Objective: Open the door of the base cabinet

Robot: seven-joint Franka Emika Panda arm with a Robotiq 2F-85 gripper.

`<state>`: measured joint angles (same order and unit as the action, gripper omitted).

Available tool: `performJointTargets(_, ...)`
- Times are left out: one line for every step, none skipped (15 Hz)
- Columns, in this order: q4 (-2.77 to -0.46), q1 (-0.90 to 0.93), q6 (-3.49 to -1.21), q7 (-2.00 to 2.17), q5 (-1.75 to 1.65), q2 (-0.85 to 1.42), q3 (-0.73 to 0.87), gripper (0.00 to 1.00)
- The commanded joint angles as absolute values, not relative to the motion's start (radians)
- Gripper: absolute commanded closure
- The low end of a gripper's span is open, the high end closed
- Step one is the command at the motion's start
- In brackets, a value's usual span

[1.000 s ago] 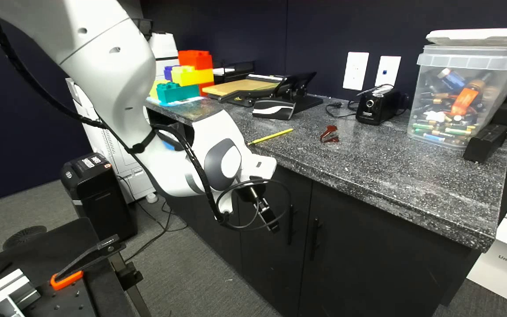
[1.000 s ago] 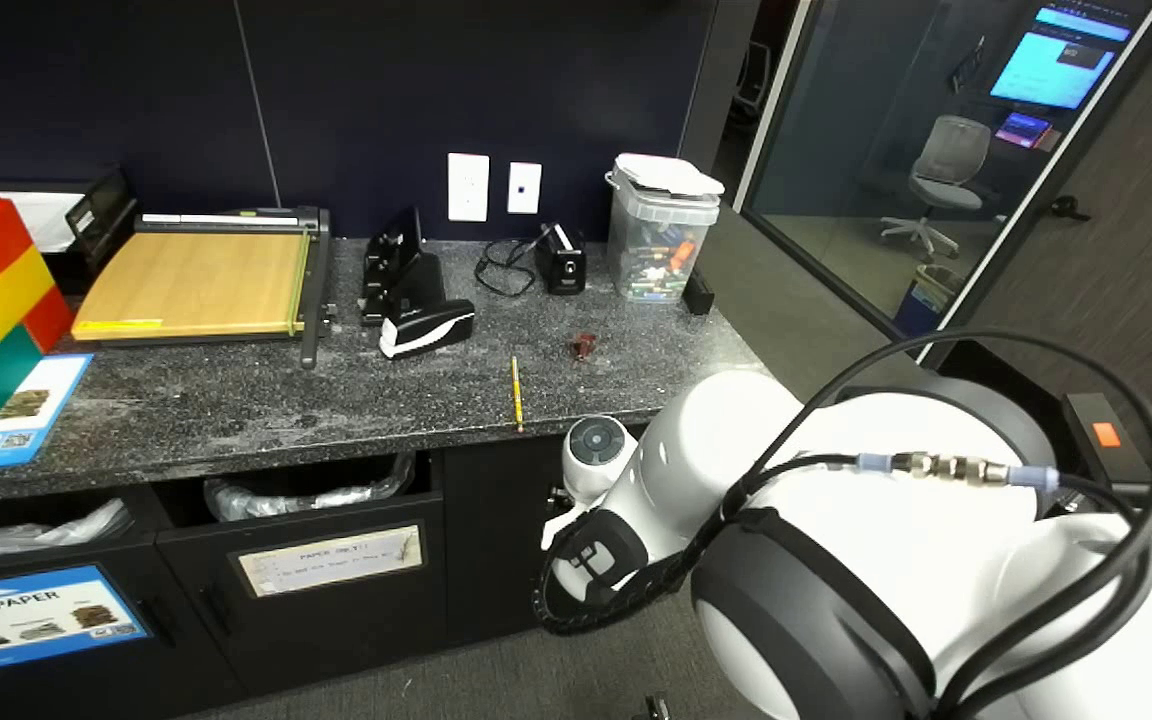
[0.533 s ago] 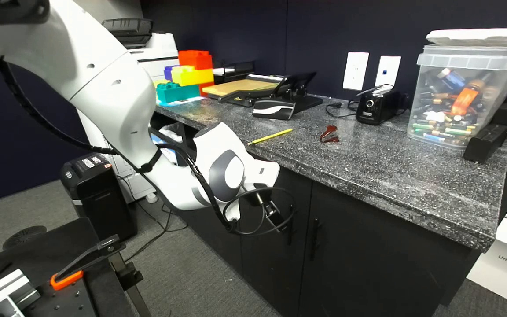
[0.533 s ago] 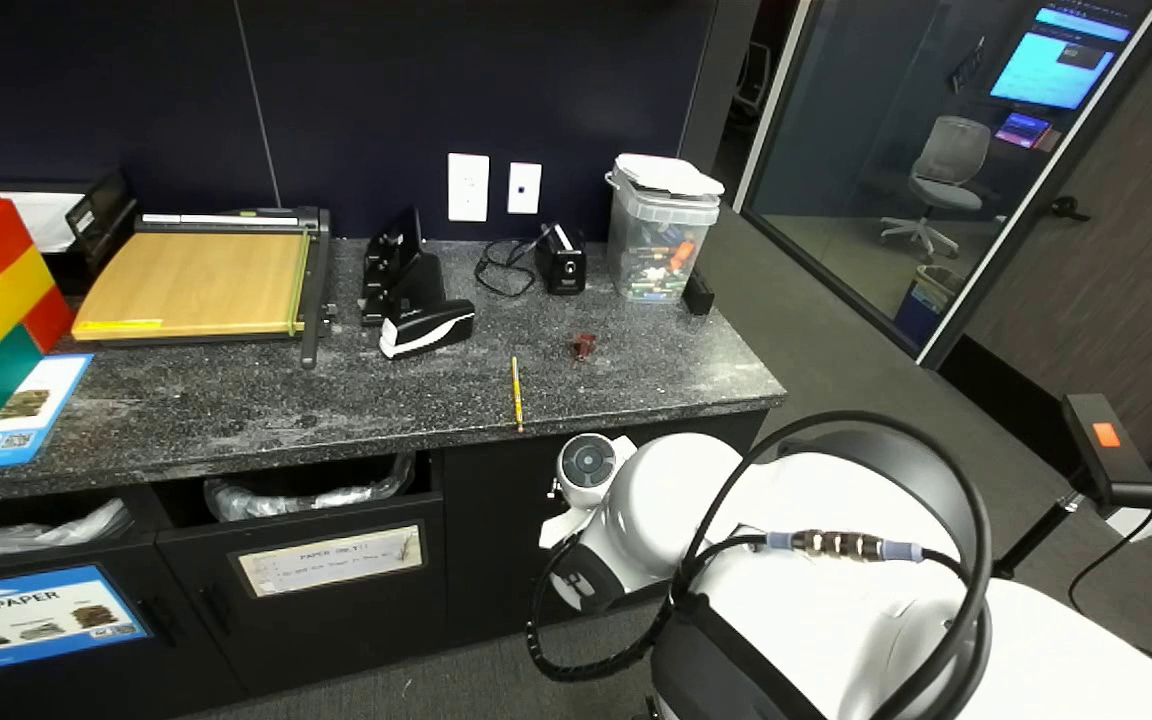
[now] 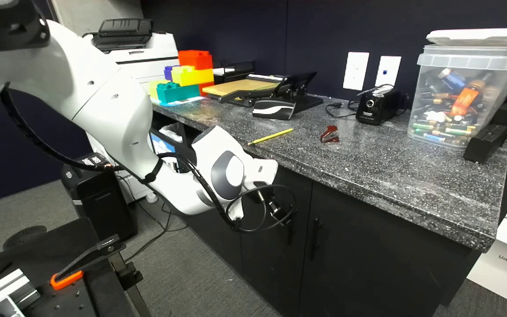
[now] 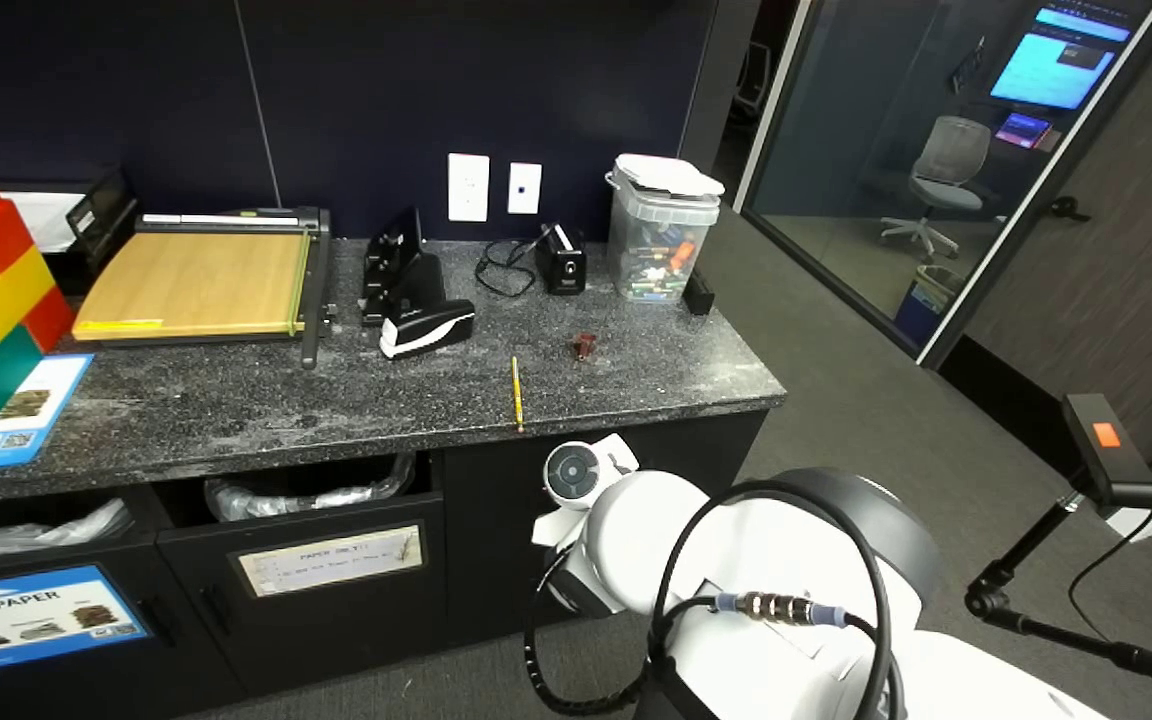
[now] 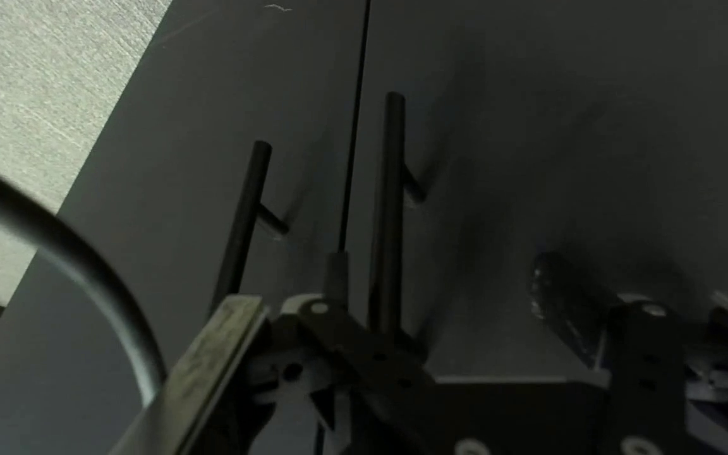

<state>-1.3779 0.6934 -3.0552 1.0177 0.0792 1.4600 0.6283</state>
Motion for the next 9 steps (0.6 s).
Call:
performJointTargets(-1.313, 0.709, -3.042, 1.055, 0.115, 1.517, 0.673, 0.58)
performJointTargets(-1.315, 0.706, -3.037, 1.059, 0.113, 1.517, 0.675, 0.64)
performJointTargets(-1.316, 0.706, -3.035, 1.063, 0.112, 1.518, 0.678, 0.7)
performJointTargets(-1.321, 0.71, -3.037, 1.072, 0.112, 1.521, 0.688, 0.78)
performJointTargets(-1.323, 0.711, -3.037, 1.078, 0.111, 1.523, 0.695, 0.85)
performJointTargets(-1.366, 0.714, -3.046, 1.113, 0.061, 1.491, 0.695, 0.94)
performJointTargets(-1.377, 0.715, -3.049, 1.125, 0.049, 1.484, 0.699, 0.99)
performJointTargets(-1.378, 0.714, -3.042, 1.121, 0.045, 1.484, 0.695, 1.0)
performJointTargets(-1.368, 0.708, -3.027, 1.105, 0.05, 1.485, 0.685, 0.96)
